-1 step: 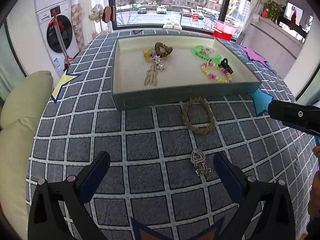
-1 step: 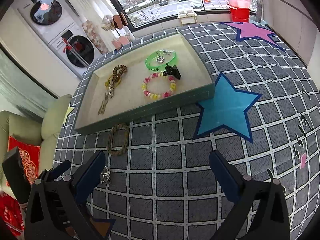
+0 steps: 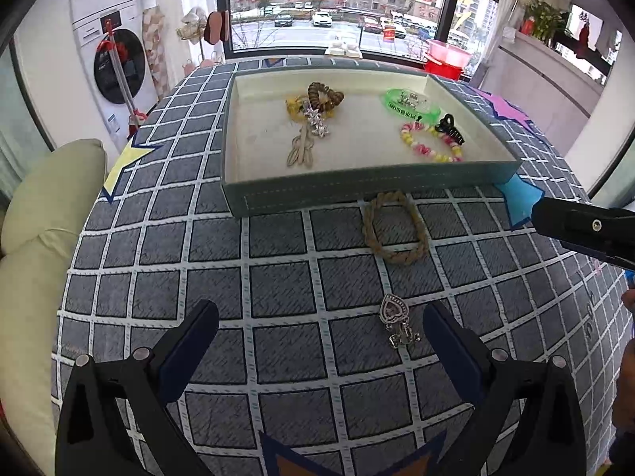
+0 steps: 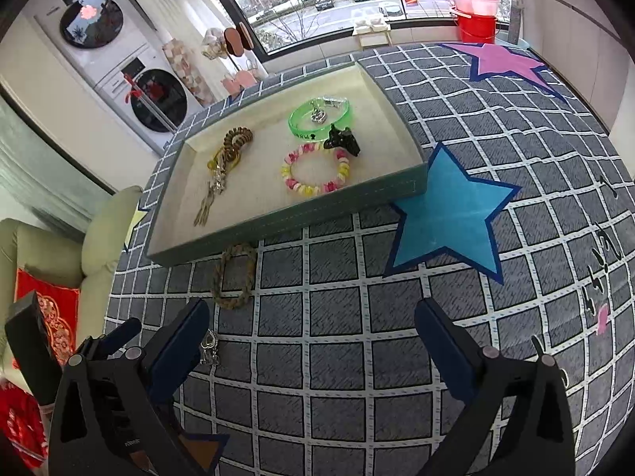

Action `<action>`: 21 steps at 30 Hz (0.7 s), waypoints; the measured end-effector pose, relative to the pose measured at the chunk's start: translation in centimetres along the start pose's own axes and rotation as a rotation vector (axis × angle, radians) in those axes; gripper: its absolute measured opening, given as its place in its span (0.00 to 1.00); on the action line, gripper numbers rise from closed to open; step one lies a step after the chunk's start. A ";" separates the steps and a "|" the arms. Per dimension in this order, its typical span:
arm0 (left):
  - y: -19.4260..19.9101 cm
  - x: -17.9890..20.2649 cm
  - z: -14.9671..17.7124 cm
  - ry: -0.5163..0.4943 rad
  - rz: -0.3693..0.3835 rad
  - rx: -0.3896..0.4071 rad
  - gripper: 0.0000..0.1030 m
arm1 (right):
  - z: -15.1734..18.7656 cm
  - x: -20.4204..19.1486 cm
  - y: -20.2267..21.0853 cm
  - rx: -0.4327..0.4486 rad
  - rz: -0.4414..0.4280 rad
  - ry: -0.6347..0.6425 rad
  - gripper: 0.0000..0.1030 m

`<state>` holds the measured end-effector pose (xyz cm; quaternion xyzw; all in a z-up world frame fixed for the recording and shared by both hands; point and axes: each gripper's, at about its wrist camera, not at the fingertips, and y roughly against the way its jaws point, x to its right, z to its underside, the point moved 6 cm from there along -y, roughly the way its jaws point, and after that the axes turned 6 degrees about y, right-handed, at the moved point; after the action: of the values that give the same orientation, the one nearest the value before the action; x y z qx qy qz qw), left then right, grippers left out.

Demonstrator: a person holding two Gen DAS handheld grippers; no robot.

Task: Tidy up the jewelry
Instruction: 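Withdraw both open tools from the tray toward the last items, then grasp the silver heart pendant with the left tool while the right tool grasps the braided tan cord ring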

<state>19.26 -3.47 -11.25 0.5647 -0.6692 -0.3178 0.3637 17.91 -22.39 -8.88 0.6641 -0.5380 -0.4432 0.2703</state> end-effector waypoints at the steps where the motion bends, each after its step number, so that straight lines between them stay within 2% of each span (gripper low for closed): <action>1: -0.1 0.0 0.1 0.001 -0.010 0.000 1.00 | -0.1 -0.2 -0.2 -0.007 0.008 0.010 1.00; 10: -0.3 0.2 0.7 -0.002 -0.031 0.010 1.00 | -1.1 -2.8 -4.1 -0.076 0.037 0.107 0.99; 15: -0.4 0.7 0.9 -0.008 -0.040 0.013 1.00 | -1.4 -3.8 -5.6 -0.104 0.061 0.163 0.84; 16: -0.4 0.7 0.9 -0.006 -0.039 0.011 1.00 | -1.4 -3.9 -6.1 -0.113 0.066 0.177 0.77; 17: -0.6 0.8 1.0 -0.004 -0.032 0.006 0.93 | -1.3 -4.0 -6.3 -0.118 0.074 0.185 0.72; 18: -0.8 0.9 1.1 -0.001 -0.019 -0.012 0.89 | -1.5 -4.2 -6.4 -0.106 0.093 0.206 0.72; 21: -0.9 1.0 1.0 -0.008 -0.035 -0.005 0.89 | -1.4 -4.9 -6.7 -0.108 0.120 0.267 0.66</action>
<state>18.78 -4.60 -12.46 0.5743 -0.6599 -0.3279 0.3567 22.12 -16.06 -12.36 0.6684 -0.5112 -0.3624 0.4007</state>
